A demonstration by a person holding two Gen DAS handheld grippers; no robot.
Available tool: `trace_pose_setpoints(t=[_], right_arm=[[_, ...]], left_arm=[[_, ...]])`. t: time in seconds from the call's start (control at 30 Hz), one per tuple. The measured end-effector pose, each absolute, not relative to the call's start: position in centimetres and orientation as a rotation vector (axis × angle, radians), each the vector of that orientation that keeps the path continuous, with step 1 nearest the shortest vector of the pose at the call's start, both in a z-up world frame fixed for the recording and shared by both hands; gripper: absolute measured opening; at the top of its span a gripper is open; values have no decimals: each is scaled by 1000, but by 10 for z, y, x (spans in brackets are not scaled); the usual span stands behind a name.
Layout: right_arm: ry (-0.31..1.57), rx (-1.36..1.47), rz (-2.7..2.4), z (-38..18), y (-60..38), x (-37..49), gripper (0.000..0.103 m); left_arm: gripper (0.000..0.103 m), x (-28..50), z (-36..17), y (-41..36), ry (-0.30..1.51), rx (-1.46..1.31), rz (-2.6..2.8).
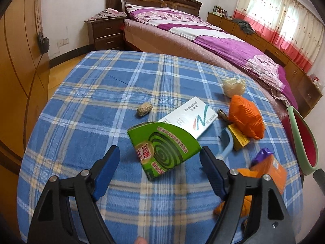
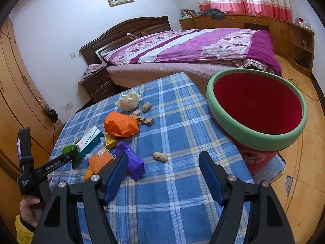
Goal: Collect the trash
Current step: 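Grasp the green mosquito-coil box with the left tool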
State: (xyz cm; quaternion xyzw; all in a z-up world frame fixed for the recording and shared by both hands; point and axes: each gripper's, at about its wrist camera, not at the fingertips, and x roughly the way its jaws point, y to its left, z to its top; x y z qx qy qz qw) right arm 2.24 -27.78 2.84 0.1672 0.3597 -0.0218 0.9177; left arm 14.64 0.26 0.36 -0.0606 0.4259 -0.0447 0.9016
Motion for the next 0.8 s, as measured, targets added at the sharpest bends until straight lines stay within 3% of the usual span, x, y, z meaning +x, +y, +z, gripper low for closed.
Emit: trace_pose_setpoints(t=[0.5,0.7,0.8], right_arm=[[777,345,-35,18,-273,32,74],[782,340,-25,17,-269,32,74],[780,335,-19,19,-267,31,74]], left_arm=[[80,163,-13,2,912,-131,-91],[55,162,-11,7,905,-175,-101],[48,158,-8,7,890,-181,-123]])
